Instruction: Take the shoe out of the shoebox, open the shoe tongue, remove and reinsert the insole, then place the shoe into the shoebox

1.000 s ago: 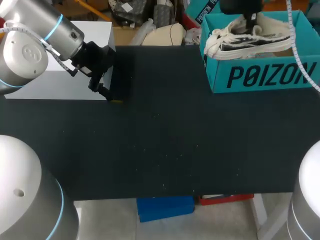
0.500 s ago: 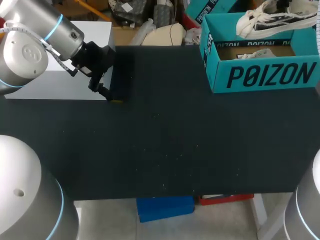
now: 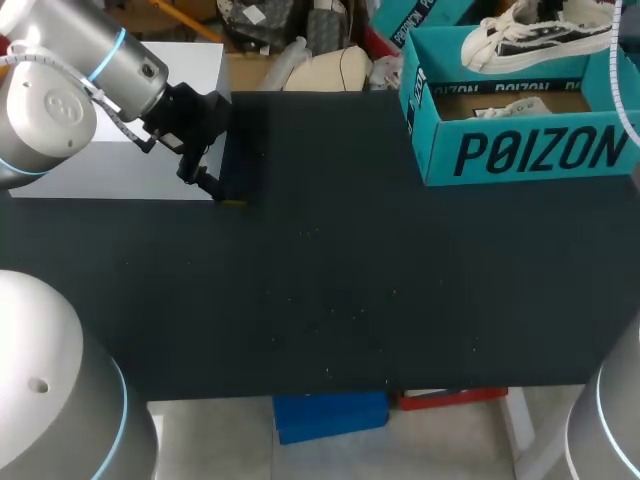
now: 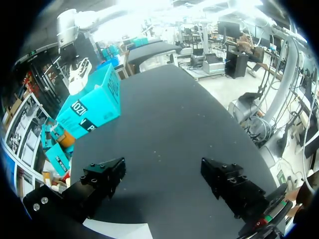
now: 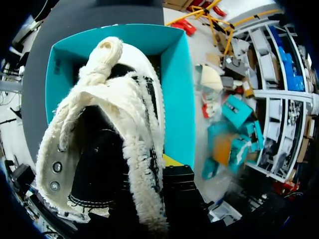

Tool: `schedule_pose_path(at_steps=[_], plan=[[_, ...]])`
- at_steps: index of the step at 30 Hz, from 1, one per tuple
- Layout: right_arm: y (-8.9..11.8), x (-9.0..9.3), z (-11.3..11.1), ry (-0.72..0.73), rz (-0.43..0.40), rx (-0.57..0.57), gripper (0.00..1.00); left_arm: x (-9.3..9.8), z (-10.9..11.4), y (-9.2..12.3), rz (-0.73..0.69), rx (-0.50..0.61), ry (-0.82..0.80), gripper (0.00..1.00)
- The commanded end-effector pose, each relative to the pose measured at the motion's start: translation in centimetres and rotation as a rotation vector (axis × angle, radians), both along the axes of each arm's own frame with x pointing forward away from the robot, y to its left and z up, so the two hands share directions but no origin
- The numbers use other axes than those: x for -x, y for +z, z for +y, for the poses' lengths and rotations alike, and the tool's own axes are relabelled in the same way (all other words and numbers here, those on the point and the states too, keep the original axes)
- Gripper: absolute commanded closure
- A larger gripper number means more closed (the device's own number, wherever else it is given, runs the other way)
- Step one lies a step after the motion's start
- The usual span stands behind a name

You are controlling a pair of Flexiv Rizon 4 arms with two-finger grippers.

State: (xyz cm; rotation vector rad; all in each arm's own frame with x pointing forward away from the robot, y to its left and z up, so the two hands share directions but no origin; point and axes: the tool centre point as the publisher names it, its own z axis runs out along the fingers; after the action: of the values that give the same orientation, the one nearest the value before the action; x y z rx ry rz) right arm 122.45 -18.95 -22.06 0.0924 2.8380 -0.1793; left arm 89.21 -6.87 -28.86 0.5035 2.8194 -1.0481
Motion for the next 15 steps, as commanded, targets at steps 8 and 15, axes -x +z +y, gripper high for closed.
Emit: schedule_pose_path(at_steps=[8, 15], plan=[[-4.4, -2.4, 1.6, -0.007, 0.082, -0.035, 1.0, 0.1, 0.0, 0.0, -0.002, -0.002, 0.0, 0.0], [-7.9, -2.6, 1.8, -0.004, 0.107, -0.065, 1.0, 0.1, 0.0, 0.0, -0.002, -0.002, 0.0, 0.0]])
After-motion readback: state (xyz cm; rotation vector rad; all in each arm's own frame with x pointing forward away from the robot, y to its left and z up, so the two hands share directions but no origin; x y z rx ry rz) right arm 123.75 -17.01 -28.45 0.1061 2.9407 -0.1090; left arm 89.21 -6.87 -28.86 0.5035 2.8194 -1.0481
